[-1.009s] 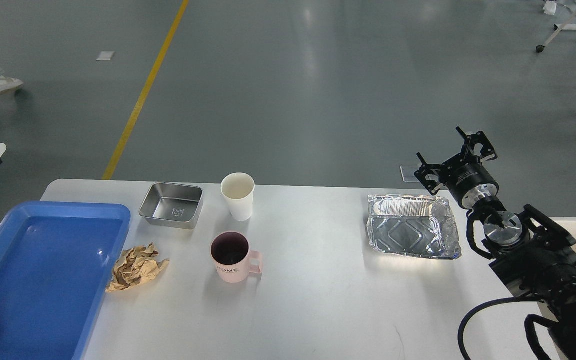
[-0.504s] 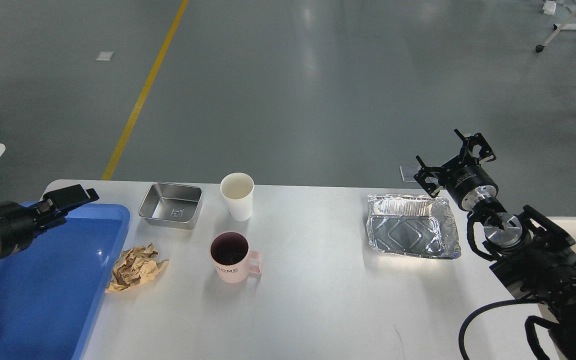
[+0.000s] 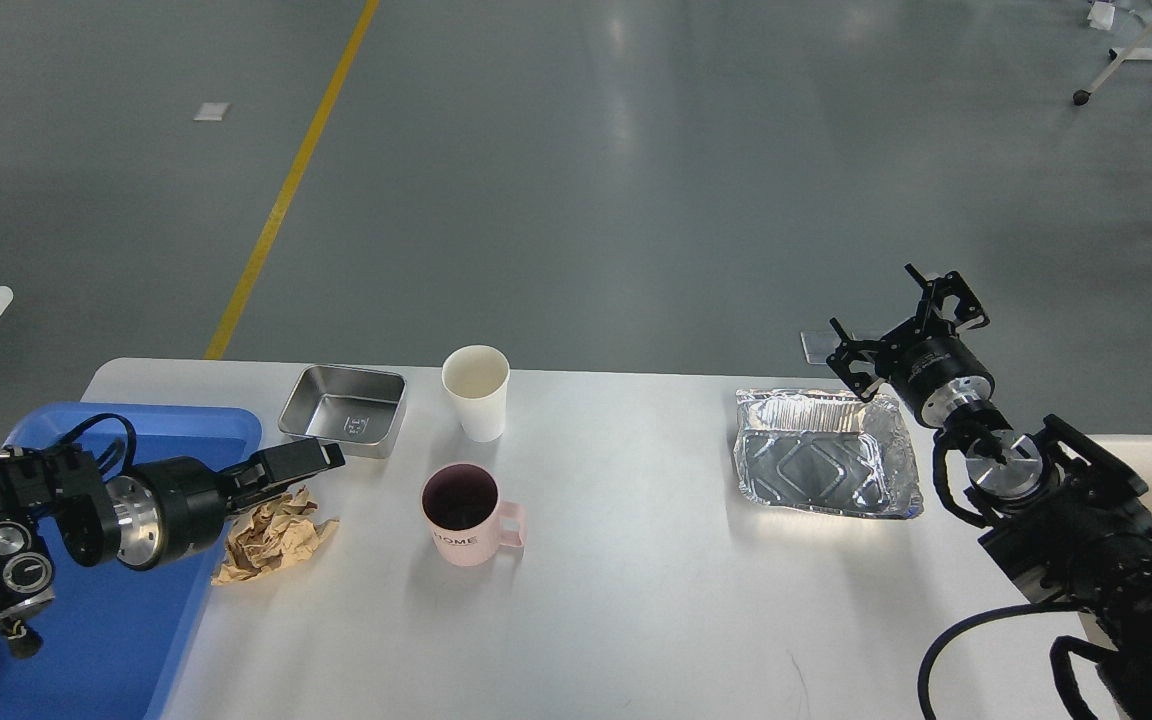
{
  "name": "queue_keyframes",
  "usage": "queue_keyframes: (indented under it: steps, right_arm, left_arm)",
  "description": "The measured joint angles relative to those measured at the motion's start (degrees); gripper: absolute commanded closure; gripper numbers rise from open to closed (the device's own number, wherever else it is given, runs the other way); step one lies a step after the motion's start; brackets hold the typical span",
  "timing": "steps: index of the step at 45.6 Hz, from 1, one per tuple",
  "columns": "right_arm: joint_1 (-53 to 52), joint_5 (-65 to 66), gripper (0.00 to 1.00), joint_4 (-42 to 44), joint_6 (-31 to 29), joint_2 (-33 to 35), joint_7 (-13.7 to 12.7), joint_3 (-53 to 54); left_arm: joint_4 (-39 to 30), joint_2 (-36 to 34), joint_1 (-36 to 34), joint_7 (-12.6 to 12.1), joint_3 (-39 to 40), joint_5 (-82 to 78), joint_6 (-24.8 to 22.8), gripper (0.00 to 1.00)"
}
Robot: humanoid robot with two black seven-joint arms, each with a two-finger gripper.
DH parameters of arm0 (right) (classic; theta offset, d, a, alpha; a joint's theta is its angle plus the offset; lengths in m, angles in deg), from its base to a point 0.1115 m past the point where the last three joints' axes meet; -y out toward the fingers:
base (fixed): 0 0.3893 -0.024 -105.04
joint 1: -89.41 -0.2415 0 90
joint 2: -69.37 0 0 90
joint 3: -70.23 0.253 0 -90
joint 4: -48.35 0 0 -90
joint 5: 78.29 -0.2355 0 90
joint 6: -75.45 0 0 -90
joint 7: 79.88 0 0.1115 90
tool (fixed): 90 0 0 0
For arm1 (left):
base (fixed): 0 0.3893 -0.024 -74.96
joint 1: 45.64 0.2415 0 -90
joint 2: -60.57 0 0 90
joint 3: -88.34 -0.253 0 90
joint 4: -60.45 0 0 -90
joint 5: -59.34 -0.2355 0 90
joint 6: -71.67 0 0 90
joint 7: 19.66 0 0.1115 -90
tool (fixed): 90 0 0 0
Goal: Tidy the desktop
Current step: 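Reach the left gripper to the pink mug and grasp it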
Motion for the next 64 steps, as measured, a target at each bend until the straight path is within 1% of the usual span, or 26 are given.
queue_keyframes:
  steps: [4,11,17,24,29,37,42,51,52,58,60,64]
  right_arm:
    - [0.23,0.0,0.0,0.0,0.0,0.0,0.0,-0.01]
    - [0.55,0.0,0.0,-0.06,-0.02,0.08,0.0,-0.01]
    - [0.73,0.0,0.0,-0.08,-0.07,0.3,0.0,-0.01]
    - [1.1,0.0,0.0,-0.04,-0.08,0.34,0.0,-0.01]
    - [1.18,0.0,0.0,-0.02,-0.08,0.21,0.0,-0.01]
    - [1.47,0.0,0.0,-0.02,-0.16,0.2,0.0,-0.01]
    - [1.59,0.0,0.0,-0.02,-0.19,0.37,0.0,-0.01]
    - [1.63,0.0,0.0,-0.09,-0.24,0.59,0.0,-0.01]
    - [1.64,0.0,0.0,-0.08,-0.24,0.62,0.0,-0.01]
    - [1.64,0.0,0.0,-0.05,-0.24,0.69,0.0,-0.01]
    - [1.64,0.0,0.0,-0.04,-0.24,0.7,0.0,-0.01]
    - [1.64,0.0,0.0,0.0,-0.26,0.69,0.0,-0.01]
  left_arm:
    - [0.92,3.88,-3.06,0.08,-4.74,-0.17,2.18,0.07]
    - [5.2,10.33,-7.24,0.13,-11.81,-0.56,5.94,0.15]
    - [7.67,12.84,-8.82,0.03,-14.68,-1.1,6.66,0.21]
    - [9.31,13.37,-9.72,-0.81,-16.6,-1.72,6.72,0.29]
    - [10.83,13.83,-10.21,-1.5,-17.37,-1.78,6.73,0.3]
    - [14.81,17.42,-10.85,-1.69,-17.66,-1.78,6.73,0.33]
    - [17.06,19.87,-11.28,-1.7,-17.88,-1.78,6.73,0.37]
    - [18.07,22.69,-13.47,-2.02,-21.1,-1.78,6.73,0.51]
    - [18.13,22.81,-13.67,-2.3,-21.53,-1.78,6.73,0.54]
    - [18.26,22.87,-14.15,-3.98,-22.19,-1.78,6.26,0.61]
    - [18.26,22.83,-14.18,-4.43,-22.22,-1.78,6.08,0.65]
    - [18.27,22.76,-14.22,-4.91,-22.32,-1.78,5.84,0.79]
